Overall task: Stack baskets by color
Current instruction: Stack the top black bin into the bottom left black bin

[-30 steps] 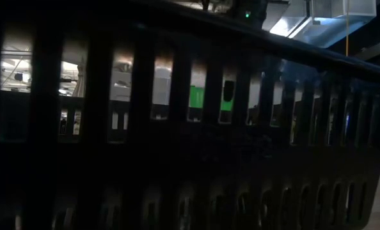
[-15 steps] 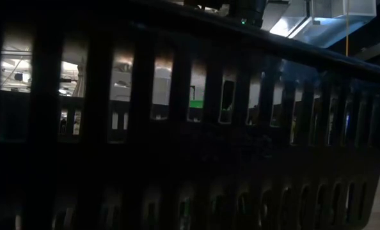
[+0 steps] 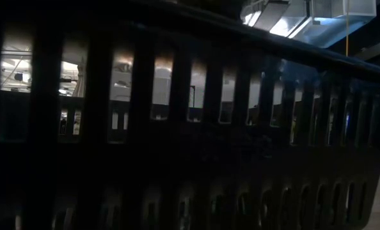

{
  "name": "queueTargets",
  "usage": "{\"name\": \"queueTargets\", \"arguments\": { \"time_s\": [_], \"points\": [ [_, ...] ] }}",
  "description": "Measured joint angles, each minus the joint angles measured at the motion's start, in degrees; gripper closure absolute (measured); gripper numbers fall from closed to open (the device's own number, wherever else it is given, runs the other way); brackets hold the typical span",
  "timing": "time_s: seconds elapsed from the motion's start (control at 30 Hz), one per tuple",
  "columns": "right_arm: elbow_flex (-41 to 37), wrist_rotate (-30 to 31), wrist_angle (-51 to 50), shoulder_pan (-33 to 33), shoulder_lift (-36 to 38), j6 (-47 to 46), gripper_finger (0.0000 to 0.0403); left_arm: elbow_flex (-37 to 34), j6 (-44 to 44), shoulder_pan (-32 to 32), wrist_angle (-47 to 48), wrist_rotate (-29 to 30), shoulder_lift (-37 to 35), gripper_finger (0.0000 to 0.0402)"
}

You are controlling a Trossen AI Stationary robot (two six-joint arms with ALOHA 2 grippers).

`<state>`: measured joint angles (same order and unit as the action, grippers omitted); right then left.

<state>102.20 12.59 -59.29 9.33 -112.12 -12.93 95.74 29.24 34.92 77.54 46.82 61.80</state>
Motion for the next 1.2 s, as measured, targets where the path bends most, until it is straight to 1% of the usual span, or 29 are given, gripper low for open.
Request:
{"name": "queueTargets", "arguments": {
  "time_s": [0.13, 0.23, 0.3, 0.5, 0.57, 0.77, 0.87, 1.03, 1.13, 1.2],
  "points": [
    [4.2, 2.4, 0.0, 1.8, 0.0, 0.1, 0.0322, 0.0, 4.1, 0.0, 3.3, -0.7, 0.0, 0.0335],
    [6.6, 3.2, 0.1, 3.7, 0.0, 1.1, 0.0322, 0.0, 6.6, 0.0, 6.3, -3.7, 0.0, 0.0335],
    [7.8, 4.0, 0.2, 5.0, 0.0, 1.6, 0.0322, -0.3, 6.7, 0.0, 7.6, -6.6, 0.0, 0.0335],
    [9.5, 7.5, 0.3, 8.8, 0.0, 2.9, 0.0322, -5.1, 6.8, 0.0, 7.8, -11.6, 0.0, 0.0335],
    [9.7, 8.0, 0.4, 9.8, 0.0, 2.9, 0.0321, -7.1, 8.0, 0.0, 7.9, -13.8, 0.0, 0.0335],
    [9.7, 9.3, 0.5, 12.4, 0.0, 3.2, 0.0321, -13.8, 18.6, 0.0, 7.7, -21.2, 0.0, 0.0335],
    [9.7, 9.3, 1.9, 13.7, 0.1, 3.8, 0.0321, -17.4, 25.5, 0.0, 7.2, -23.2, 0.0, 0.0335],
    [9.7, 9.1, 6.1, 16.2, 0.5, 6.5, 0.0321, -23.7, 39.4, 0.0, 7.2, -26.1, 0.0, 0.0335],
    [9.7, 8.9, 9.1, 17.6, 0.6, 8.9, 0.0321, -27.6, 44.1, 0.0, 6.1, -28.5, 0.0, 0.0335],
    [9.7, 8.8, 10.6, 18.3, 0.6, 10.2, 0.0321, -30.0, 45.1, 0.0, 4.1, -28.6, 0.0, 0.0335]
  ]
}}
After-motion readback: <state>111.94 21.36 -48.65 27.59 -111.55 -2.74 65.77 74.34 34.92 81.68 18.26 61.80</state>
